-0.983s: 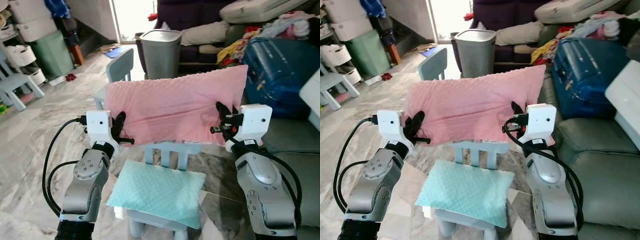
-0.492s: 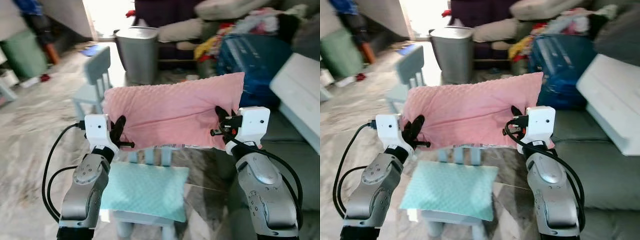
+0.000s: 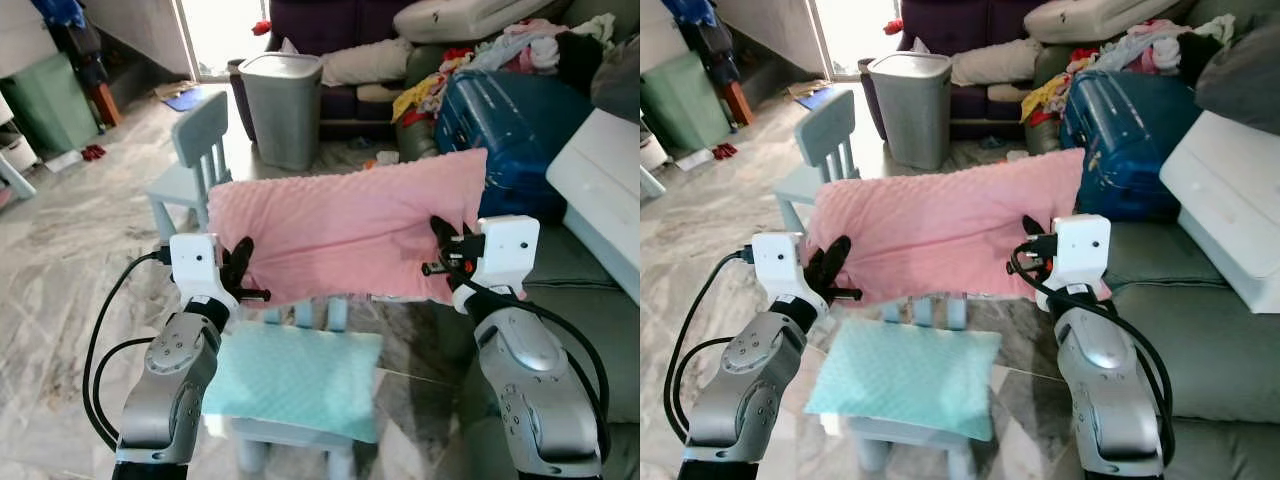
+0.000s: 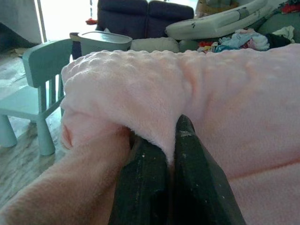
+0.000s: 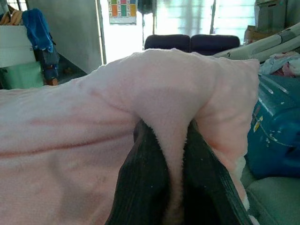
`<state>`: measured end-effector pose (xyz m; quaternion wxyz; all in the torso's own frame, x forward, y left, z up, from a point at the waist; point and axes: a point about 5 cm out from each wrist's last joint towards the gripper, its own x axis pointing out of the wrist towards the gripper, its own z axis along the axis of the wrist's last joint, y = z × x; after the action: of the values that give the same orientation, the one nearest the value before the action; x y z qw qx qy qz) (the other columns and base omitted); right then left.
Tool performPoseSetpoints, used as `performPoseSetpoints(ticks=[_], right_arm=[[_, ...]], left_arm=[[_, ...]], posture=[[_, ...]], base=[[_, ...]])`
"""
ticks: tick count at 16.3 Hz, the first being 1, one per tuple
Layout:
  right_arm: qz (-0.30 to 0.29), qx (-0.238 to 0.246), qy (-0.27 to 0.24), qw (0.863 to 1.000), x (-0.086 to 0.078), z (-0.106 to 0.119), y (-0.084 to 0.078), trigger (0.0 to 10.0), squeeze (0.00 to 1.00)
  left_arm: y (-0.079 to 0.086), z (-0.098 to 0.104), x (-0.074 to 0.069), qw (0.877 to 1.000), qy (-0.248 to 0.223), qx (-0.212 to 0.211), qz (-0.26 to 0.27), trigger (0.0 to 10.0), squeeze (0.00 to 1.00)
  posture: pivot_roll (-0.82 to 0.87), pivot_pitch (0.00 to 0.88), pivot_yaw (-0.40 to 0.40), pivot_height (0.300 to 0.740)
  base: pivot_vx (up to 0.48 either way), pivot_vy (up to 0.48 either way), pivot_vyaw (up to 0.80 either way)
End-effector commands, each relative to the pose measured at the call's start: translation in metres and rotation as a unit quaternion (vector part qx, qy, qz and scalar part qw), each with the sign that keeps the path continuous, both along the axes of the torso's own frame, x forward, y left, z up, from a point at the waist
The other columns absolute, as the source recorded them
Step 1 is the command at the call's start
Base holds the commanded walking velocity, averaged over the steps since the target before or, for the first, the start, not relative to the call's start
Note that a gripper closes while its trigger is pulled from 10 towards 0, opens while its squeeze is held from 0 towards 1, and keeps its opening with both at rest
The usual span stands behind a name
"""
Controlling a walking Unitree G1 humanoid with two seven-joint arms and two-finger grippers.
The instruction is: Move the pillow to the sofa
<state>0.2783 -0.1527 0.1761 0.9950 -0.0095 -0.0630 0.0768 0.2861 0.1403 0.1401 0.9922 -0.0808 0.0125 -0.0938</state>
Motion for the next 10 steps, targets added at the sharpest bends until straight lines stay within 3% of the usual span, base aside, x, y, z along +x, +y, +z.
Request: performPoseSetpoints(ticks=[1, 10], right_arm=[[-0.002, 0.006, -0.020, 1.000, -0.0029, 0.0097, 0.0010, 10.0, 0.00], [-0.012, 0.004, -0.018, 1.000, -0.0031, 0.0086, -0.0017, 10.0, 0.00]], left_arm=[[0.0080, 0.0035, -0.0018, 1.000, -0.004, 0.009, 0.008, 10.0, 0.00], [0.0076, 0.0055, 0.0008, 1.000, -0.004, 0.027, 0.004, 10.0, 0.00]], posture=[[-0.11, 0.004, 0.064, 0.740], [-0.11, 0.013, 0.077, 0.740]], base=[[0.000, 0.472, 0.00], [0.000, 0.475, 0.00]])
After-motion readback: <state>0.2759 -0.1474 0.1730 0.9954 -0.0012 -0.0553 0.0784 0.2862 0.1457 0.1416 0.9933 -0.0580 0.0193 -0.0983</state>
